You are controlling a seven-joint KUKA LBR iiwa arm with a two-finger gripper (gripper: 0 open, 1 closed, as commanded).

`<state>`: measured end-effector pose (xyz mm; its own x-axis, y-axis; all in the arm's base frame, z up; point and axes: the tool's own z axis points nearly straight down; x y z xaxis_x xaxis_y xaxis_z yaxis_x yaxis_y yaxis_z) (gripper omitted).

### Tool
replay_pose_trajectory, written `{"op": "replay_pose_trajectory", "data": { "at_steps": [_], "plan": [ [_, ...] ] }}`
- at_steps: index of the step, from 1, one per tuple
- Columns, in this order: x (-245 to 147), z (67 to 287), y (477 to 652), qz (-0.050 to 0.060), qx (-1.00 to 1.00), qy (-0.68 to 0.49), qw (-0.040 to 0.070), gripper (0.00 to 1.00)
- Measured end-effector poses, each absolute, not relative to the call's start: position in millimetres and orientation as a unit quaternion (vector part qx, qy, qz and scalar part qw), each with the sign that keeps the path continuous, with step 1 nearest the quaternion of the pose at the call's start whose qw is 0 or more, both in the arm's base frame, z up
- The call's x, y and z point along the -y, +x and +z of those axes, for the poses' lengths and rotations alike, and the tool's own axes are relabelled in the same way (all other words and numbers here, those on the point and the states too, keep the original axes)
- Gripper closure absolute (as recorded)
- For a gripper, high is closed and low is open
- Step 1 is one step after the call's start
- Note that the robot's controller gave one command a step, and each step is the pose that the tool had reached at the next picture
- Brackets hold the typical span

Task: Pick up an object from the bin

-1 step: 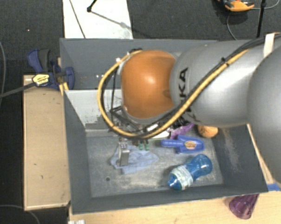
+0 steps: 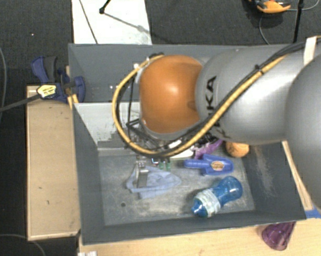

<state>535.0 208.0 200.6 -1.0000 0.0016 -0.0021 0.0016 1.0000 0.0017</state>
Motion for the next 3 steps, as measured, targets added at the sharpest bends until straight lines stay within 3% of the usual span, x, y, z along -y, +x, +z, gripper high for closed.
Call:
{"op": "replay_pose_trajectory", "data": {
  "at_steps": [1,2,3],
  "plan": [
    [-200,163,533.4,0.002,-1.000,-0.025,0.004,0.00],
    [-189,132,531.6,0.000,-0.994,-0.105,-0.001,0.00],
    [-182,106,535.6,0.001,-0.983,-0.183,0.004,0.00]
  ]
}}
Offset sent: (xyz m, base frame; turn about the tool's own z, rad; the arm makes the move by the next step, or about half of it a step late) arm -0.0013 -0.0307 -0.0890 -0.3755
